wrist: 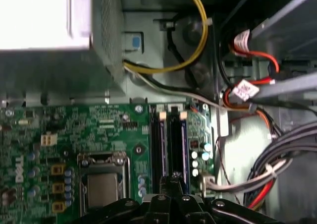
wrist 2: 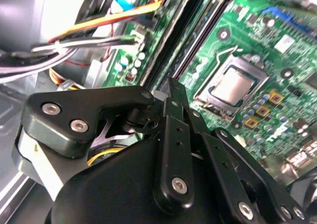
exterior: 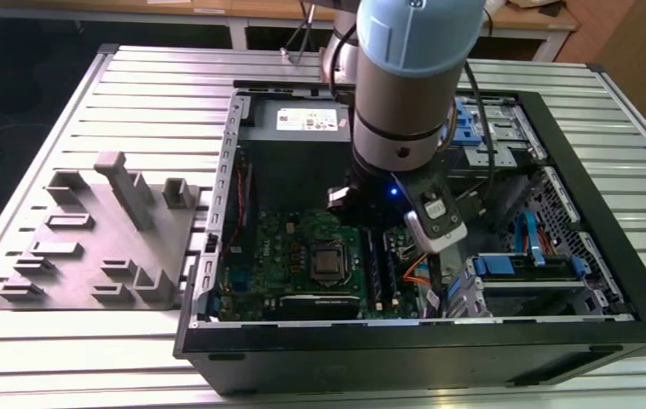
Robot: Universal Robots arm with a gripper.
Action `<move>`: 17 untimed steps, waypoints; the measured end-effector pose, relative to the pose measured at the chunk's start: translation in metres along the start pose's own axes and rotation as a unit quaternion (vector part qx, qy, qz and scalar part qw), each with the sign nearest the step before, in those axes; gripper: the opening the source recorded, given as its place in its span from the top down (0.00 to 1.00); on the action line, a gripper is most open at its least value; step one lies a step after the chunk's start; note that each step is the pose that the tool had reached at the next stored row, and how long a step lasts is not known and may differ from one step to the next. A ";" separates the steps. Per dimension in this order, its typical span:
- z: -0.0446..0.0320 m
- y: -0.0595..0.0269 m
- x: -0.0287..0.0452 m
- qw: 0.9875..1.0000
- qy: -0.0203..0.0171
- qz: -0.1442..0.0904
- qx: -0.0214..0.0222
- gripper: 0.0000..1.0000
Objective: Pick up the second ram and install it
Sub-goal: 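Press down the second ram until it locks into place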
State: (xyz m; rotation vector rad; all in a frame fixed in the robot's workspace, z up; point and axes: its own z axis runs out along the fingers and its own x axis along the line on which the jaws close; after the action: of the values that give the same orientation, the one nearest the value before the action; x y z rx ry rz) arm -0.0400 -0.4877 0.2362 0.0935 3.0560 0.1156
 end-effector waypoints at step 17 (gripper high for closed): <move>-0.0010 -0.0291 -0.0017 1.000 0.000 0.000 0.003 0.93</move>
State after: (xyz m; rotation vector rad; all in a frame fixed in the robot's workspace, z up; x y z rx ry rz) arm -0.0401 -0.5168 0.2351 0.0936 3.0561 0.1075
